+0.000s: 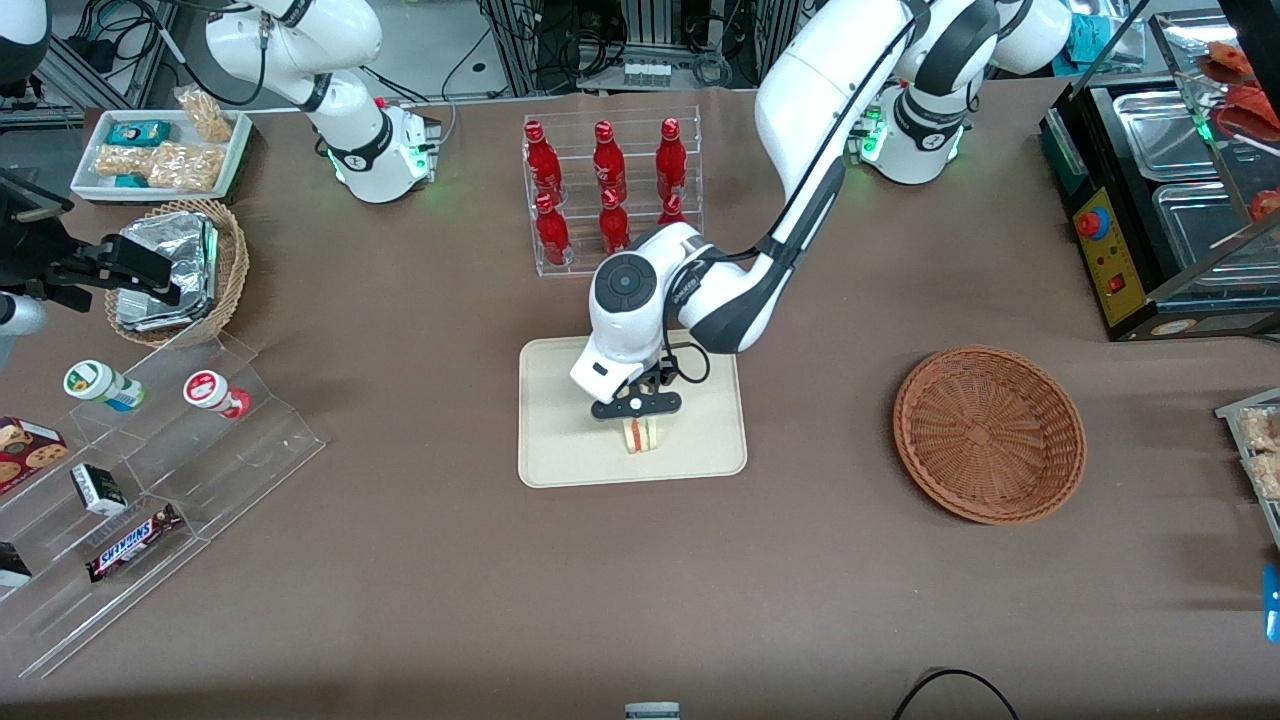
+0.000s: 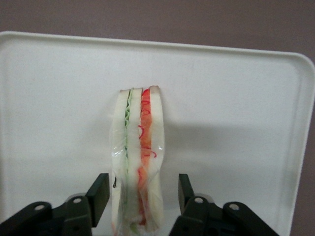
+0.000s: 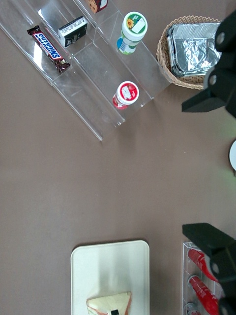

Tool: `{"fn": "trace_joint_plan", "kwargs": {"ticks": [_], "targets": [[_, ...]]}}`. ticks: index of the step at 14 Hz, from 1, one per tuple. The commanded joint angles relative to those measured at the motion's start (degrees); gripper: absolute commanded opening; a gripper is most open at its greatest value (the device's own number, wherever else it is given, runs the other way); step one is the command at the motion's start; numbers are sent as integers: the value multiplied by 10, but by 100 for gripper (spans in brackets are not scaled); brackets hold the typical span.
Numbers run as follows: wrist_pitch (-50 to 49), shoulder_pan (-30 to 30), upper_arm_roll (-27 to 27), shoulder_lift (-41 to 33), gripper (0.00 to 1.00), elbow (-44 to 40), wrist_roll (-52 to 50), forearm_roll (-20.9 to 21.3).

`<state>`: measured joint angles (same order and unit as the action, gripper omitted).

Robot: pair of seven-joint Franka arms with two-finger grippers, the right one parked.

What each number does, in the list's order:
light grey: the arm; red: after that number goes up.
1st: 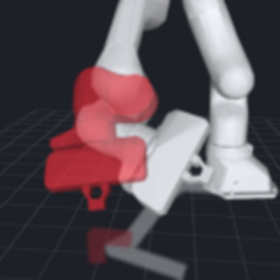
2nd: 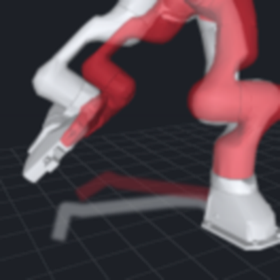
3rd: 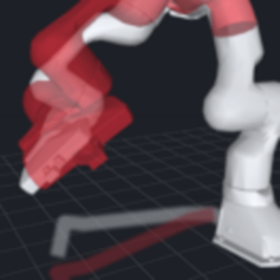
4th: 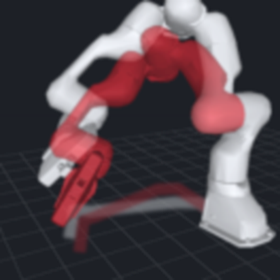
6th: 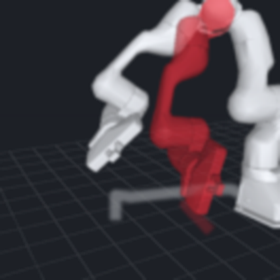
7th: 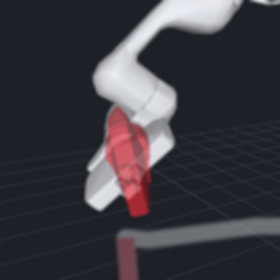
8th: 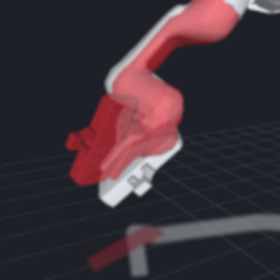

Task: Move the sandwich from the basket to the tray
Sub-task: 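Lower the sandwich onto the tray and open the left gripper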

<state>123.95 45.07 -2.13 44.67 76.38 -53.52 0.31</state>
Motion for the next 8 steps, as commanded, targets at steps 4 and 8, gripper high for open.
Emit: {"fn": "trace_joint_plan", "kwargs": {"ticks": [4, 8], "targets": [[-103, -18, 10, -124, 100, 50, 5, 7], [-207, -77, 10, -189, 100, 81, 27, 4]]}}
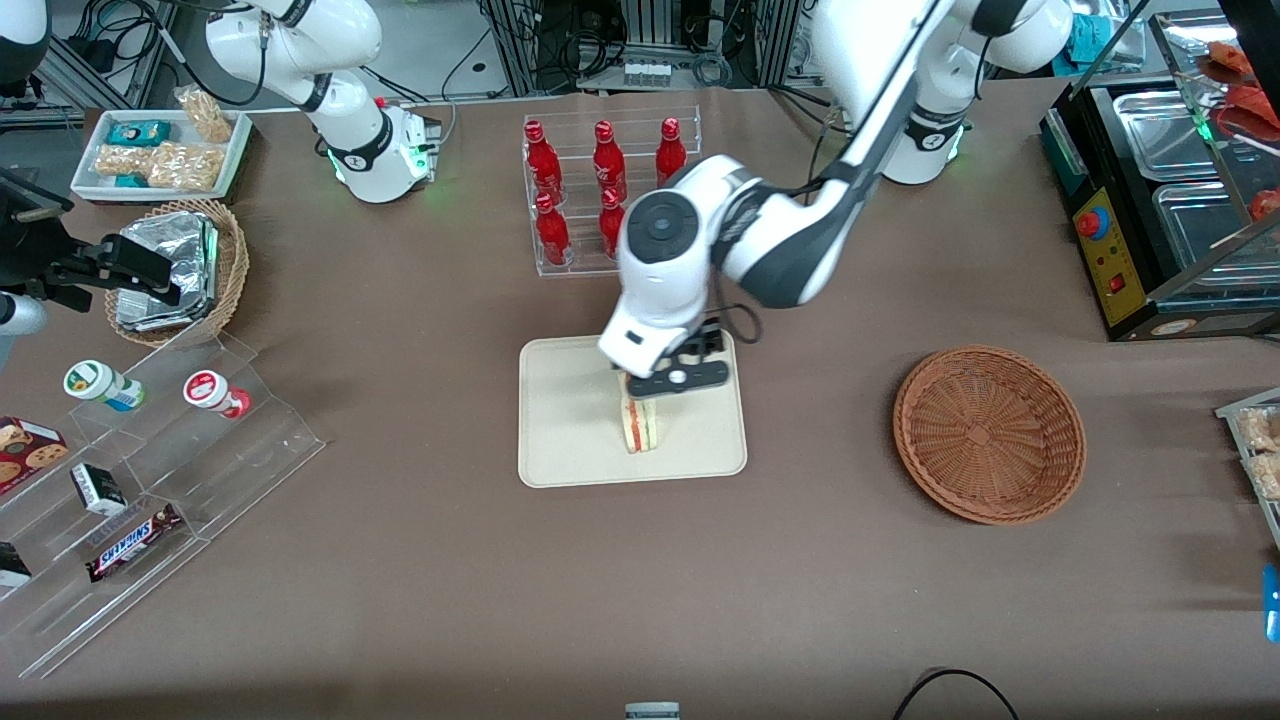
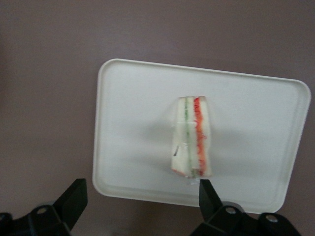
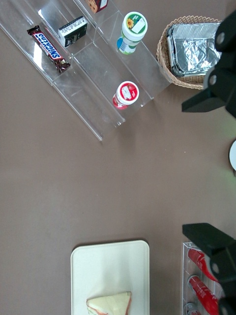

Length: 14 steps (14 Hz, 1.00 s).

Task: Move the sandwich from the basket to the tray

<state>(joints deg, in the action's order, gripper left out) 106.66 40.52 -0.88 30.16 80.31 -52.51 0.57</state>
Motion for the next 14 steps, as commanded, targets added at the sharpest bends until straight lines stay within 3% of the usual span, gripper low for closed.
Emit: {"fn": "trace_joint_plan", "kwargs": {"ticks": [1, 8, 14], "targets": [[-36, -49, -3, -54, 100, 53, 35, 1], [1, -164, -3, -192, 100, 235, 229, 0], [-71, -267, -3, -285, 100, 276, 424, 0]]}}
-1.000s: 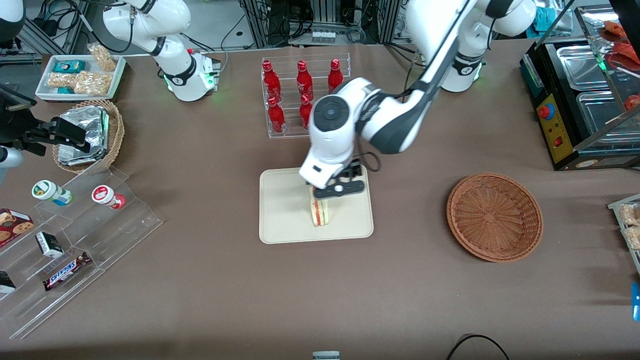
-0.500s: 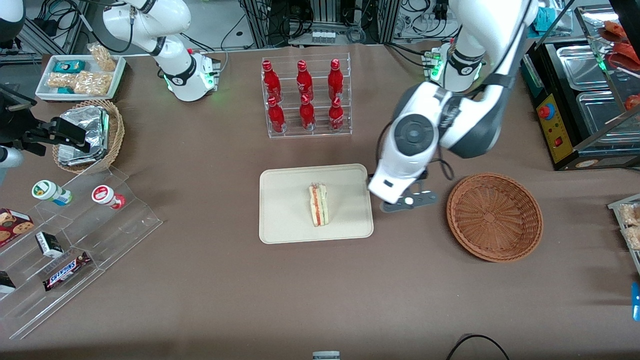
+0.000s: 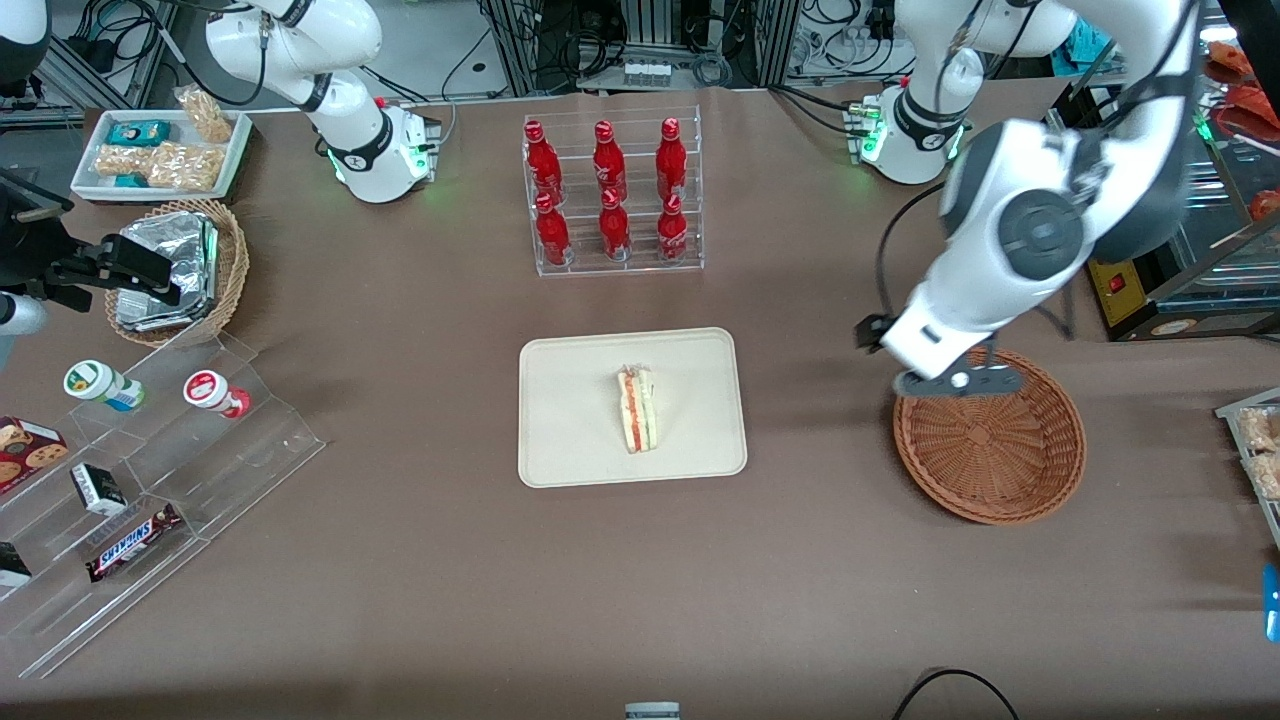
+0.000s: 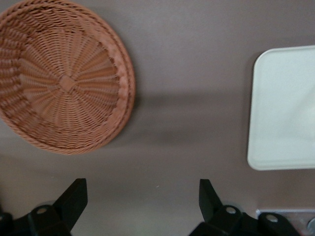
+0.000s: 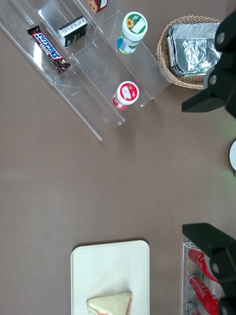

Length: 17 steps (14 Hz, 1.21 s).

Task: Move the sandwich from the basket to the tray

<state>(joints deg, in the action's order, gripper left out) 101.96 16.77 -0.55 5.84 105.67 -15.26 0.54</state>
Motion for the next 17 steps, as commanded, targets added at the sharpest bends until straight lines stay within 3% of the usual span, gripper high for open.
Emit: {"fn": "trace_joint_plan", "kwargs": {"ticks": [1, 7, 17], "targets": [[-48, -58, -10, -48, 100, 17, 85, 0], [-80, -173, -66, -108, 100, 8, 168, 3], [-82, -170, -2, -91, 100, -97, 167, -4]]}}
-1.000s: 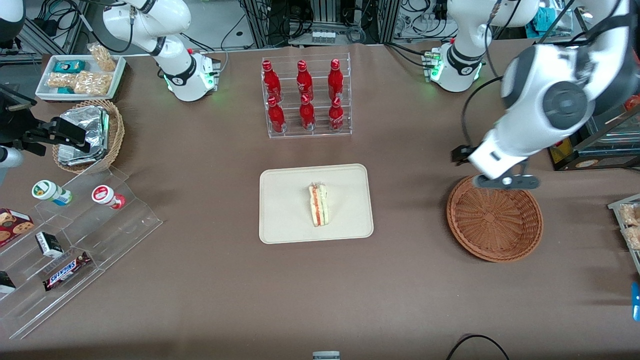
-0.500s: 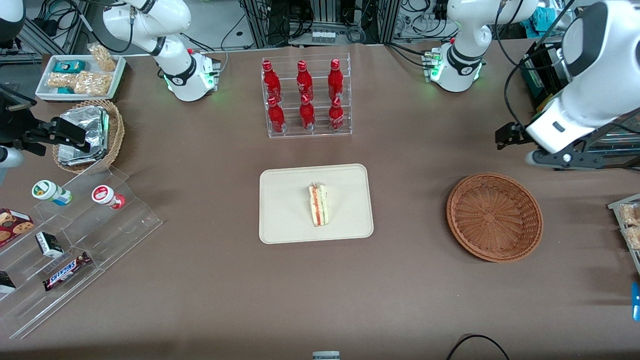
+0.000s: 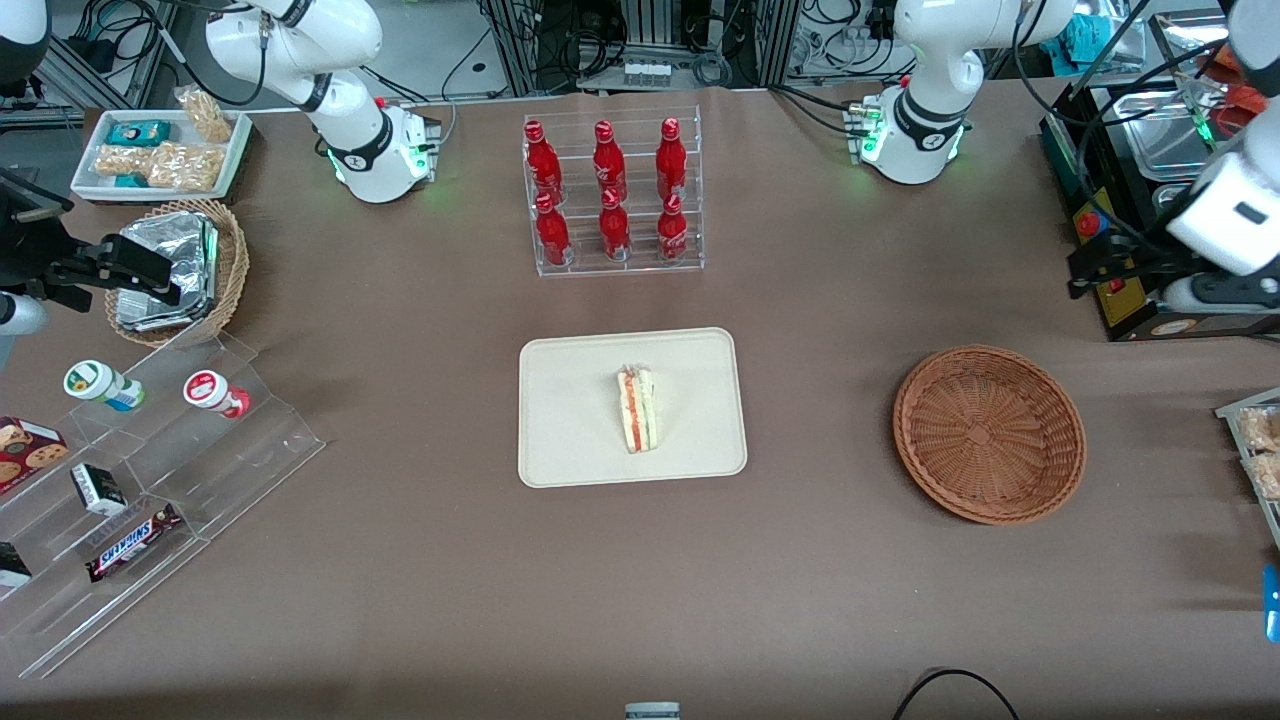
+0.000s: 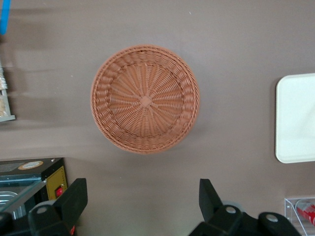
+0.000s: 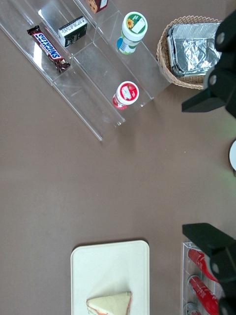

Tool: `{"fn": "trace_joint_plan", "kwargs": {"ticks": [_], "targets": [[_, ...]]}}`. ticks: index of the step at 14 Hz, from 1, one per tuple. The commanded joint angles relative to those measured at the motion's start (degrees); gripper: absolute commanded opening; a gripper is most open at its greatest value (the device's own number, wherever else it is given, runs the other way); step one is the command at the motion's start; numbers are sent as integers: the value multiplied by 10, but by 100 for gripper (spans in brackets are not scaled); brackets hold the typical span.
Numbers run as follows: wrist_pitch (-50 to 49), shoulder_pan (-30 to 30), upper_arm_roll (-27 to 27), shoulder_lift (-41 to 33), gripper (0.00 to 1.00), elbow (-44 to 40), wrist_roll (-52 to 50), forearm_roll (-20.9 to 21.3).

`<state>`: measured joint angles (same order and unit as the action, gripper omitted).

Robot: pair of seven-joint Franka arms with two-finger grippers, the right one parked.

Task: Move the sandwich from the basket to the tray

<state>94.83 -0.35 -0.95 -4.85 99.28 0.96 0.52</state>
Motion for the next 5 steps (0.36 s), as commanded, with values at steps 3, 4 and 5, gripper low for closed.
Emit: {"fn": "trace_joint_plan", "kwargs": {"ticks": [3, 4, 5], "targets": [[-10, 1, 2, 20, 100, -38, 4, -4], [-10, 1, 3, 23, 100, -39, 4, -5], [-10, 1, 8, 25, 100, -45, 2, -13]]}}
